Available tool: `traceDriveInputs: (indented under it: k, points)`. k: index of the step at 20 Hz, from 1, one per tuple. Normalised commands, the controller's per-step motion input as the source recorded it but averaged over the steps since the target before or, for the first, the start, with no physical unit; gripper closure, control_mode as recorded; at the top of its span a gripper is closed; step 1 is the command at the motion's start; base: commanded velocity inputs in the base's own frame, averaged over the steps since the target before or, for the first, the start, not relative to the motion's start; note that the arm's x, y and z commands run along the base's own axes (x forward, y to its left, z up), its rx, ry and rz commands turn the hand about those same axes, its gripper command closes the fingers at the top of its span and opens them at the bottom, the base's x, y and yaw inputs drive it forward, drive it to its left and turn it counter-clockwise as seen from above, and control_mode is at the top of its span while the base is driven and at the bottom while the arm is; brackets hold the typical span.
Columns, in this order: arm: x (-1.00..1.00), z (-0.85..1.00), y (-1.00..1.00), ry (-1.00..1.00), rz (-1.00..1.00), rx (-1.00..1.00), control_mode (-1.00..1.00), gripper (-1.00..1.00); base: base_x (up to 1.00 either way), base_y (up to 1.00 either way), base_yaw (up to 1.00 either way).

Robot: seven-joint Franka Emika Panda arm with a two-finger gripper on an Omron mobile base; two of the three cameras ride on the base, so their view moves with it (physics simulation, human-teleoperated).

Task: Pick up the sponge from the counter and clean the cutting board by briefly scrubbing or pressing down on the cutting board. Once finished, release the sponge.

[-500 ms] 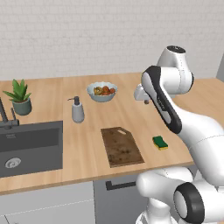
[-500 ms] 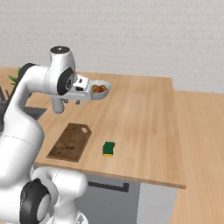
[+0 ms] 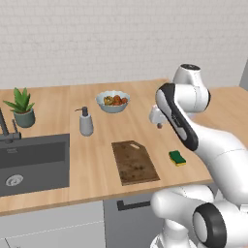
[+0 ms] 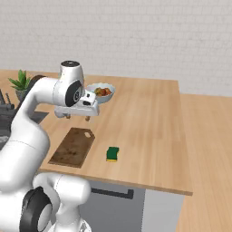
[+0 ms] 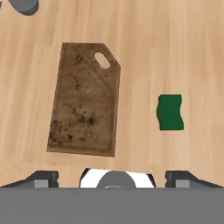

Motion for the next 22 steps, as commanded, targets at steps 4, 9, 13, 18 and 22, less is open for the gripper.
traceDriveInputs:
  k: [4,9,13,18,22]
  points:
    - [0.11,-1.0,-0.66,0.12,0.0,0.0,-1.0,-1.0,0.0,0.0,0.0]
    - [0.08,-0.77,-0.39,0.02,0.0,-0.01,-1.0,-1.0,0.0,0.0,0.0]
    - [0.36,-0.69,-0.5,0.1,0.0,0.0,-1.0,-1.0,0.0,0.0,0.0]
    - [0.47,-0.69,-0.34,0.17,0.0,0.0,-1.0,-1.0,0.0,0.0,0.0]
    - [0.5,-0.51,-0.19,0.17,0.0,0.0,-1.0,-1.0,0.0,0.0,0.0]
